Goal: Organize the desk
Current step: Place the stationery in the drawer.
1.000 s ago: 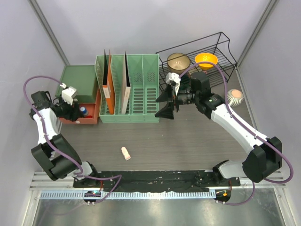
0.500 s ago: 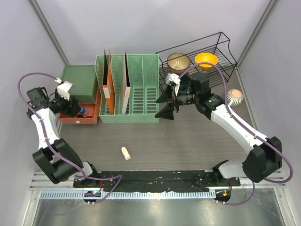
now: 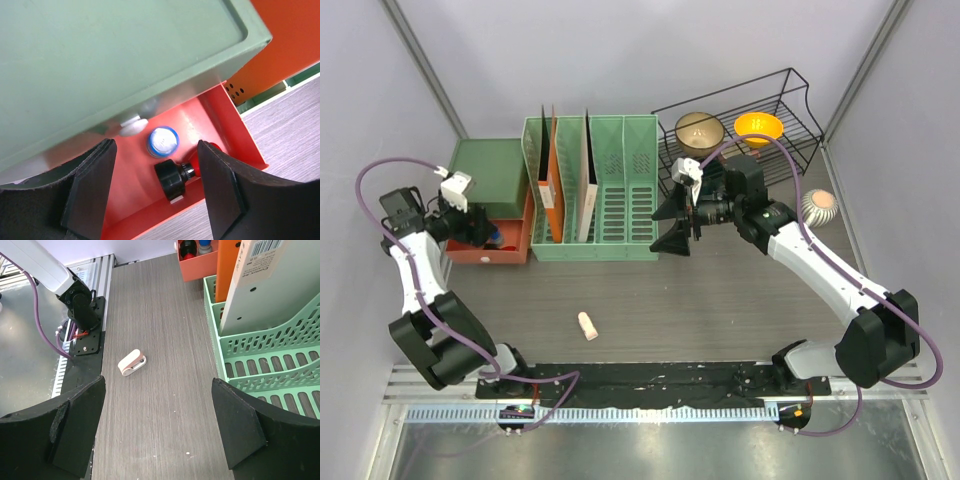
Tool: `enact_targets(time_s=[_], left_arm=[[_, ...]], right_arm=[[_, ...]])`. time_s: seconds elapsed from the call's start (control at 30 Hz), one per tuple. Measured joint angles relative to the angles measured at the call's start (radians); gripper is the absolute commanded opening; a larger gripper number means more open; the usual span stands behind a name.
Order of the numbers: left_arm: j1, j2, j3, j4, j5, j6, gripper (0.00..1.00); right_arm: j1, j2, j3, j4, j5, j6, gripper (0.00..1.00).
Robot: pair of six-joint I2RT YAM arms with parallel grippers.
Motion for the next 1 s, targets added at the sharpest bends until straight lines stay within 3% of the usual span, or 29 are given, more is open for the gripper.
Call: enact_targets(time_s=[0.4, 1.0], left_arm=[[-0.019, -0.01, -0.159, 0.135, -0.031, -0.061, 0.7], [-0.031, -0.029, -0.185, 0.286, -0.113, -0.185, 0.69]], right_arm=[[0.0, 0.0, 0.0, 0.0, 0.0, -0.01, 0.92], [0.0, 0.0, -0.008, -0.009, -0.003, -0.023, 0.92]])
